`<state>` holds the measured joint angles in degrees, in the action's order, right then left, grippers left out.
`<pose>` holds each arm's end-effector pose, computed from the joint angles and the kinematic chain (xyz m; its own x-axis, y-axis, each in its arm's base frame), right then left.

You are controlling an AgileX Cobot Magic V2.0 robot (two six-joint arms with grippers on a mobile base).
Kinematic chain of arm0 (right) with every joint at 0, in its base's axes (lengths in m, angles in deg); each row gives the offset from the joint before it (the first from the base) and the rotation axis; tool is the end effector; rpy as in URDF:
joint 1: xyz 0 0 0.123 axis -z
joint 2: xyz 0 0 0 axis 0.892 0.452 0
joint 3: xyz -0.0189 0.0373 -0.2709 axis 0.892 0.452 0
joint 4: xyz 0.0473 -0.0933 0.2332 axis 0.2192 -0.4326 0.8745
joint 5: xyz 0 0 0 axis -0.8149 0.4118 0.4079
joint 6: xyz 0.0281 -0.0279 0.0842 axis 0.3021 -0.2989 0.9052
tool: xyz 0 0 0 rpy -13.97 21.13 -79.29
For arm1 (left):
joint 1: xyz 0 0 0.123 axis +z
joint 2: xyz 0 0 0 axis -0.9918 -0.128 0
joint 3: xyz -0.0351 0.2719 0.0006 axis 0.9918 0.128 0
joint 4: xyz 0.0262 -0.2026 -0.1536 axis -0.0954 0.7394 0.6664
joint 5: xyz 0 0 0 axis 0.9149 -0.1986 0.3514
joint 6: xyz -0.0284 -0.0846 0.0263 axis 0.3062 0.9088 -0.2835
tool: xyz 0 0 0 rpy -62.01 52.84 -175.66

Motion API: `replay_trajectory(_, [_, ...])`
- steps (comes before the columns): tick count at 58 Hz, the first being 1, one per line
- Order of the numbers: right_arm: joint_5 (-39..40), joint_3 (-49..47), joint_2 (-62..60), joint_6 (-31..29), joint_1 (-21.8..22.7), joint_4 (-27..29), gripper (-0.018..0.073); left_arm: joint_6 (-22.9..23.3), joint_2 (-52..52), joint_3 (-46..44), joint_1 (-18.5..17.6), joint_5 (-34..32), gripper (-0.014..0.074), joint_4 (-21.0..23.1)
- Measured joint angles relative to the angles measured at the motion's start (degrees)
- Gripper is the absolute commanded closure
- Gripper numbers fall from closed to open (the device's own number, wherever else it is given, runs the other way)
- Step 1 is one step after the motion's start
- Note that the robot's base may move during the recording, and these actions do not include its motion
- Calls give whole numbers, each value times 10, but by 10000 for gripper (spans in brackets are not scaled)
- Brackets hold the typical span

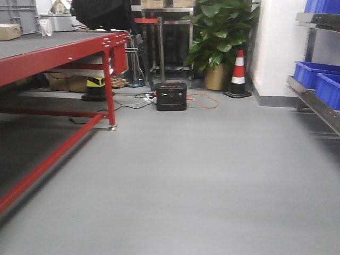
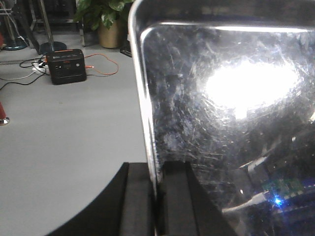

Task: Stack silver trays without gaps
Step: 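Turn the base away from the shelf while holding the tray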

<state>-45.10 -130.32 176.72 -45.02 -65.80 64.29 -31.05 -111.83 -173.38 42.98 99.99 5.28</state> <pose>0.3531 0.0232 0.4474 -0.3643 0.0252 -0.9310 -0.0982 0.9930 0.0652 0.3390 -0.2527 0.4602 -0.2422 0.0766 -0.9672 0.4253 0.9044 -0.0349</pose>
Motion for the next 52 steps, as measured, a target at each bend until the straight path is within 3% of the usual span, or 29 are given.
replay_trajectory(52, [0, 0, 0, -1, 0, 0, 638, 0, 0, 0, 0, 1, 616, 0])
